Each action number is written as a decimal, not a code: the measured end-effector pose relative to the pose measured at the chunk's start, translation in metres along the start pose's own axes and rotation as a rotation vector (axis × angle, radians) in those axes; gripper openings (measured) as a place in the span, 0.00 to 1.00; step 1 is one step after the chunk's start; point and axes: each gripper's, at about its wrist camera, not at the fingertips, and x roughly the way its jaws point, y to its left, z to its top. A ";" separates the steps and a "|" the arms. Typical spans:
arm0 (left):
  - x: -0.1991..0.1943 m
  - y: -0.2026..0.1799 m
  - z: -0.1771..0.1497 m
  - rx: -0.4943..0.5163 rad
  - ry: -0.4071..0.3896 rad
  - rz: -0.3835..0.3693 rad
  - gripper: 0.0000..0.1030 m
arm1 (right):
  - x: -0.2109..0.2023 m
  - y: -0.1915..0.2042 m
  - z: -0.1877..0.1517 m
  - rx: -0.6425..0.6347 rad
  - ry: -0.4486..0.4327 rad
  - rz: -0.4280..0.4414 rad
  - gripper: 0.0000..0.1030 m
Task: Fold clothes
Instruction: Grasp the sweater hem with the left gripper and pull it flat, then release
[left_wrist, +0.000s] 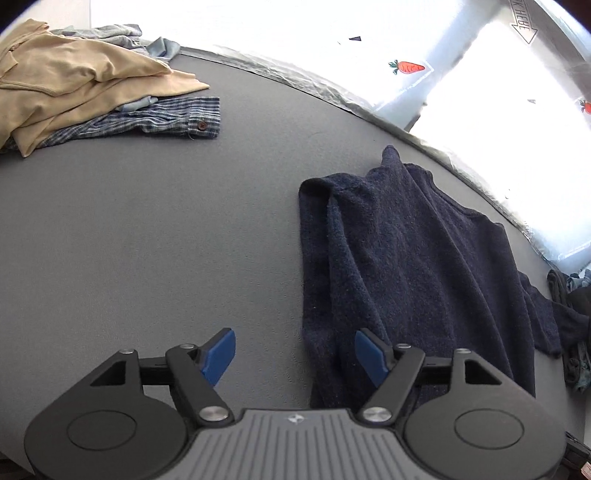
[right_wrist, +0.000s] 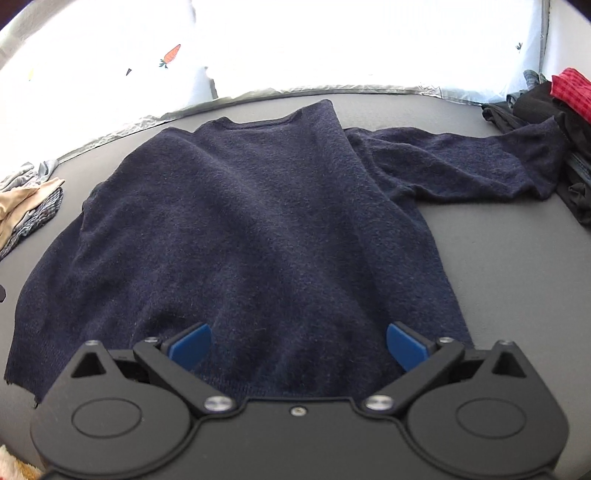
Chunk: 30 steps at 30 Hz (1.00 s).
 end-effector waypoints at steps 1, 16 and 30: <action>0.010 0.000 0.004 0.022 0.035 -0.021 0.72 | 0.009 0.003 0.002 0.027 0.008 -0.009 1.00; 0.088 -0.014 0.033 0.233 0.280 -0.228 0.38 | 0.055 0.027 -0.024 0.117 -0.130 -0.226 1.00; 0.036 0.015 0.098 0.323 0.061 -0.023 0.01 | 0.057 0.030 -0.031 0.121 -0.205 -0.245 1.00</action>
